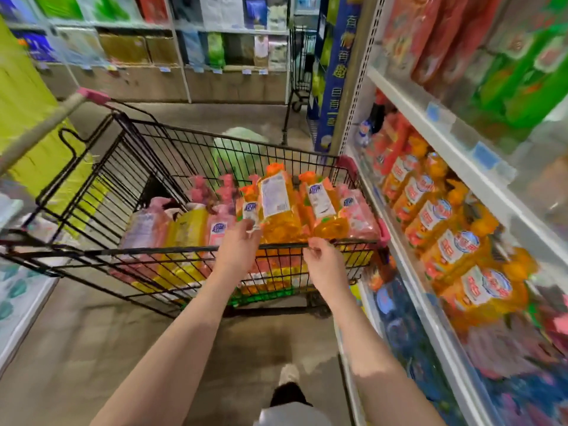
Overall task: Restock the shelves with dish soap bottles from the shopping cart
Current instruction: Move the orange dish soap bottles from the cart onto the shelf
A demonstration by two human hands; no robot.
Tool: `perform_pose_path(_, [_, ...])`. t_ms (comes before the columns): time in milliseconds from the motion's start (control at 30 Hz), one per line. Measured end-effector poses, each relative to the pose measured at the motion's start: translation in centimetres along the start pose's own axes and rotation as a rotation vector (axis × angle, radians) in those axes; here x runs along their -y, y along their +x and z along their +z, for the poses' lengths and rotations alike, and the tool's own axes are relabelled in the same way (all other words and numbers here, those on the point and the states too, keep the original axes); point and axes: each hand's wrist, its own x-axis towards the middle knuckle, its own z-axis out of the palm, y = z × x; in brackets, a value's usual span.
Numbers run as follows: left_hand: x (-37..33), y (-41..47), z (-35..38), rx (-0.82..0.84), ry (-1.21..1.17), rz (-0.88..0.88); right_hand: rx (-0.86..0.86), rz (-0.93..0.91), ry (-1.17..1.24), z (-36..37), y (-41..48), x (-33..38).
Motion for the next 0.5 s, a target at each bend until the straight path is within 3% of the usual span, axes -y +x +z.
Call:
perform_pose_path(267, [-2.9, 10.5, 3.9, 0.129, 0.117, -0.207, -0.137, -0.095, -0.29, -1.4, 12.8, -0.6])
perform_pose_path(400, [-4.7, 13.1, 5.4, 0.158, 0.206, -0.299, -0.051, -0.006, -0.466, -0.8, 15.1, -2.1])
perform_pose_path(500, [-5.2, 15.3, 6.3, 0.169, 0.225, -0.372, -0.036, 0.073, -0.427, -0.5, 16.9, -2.4])
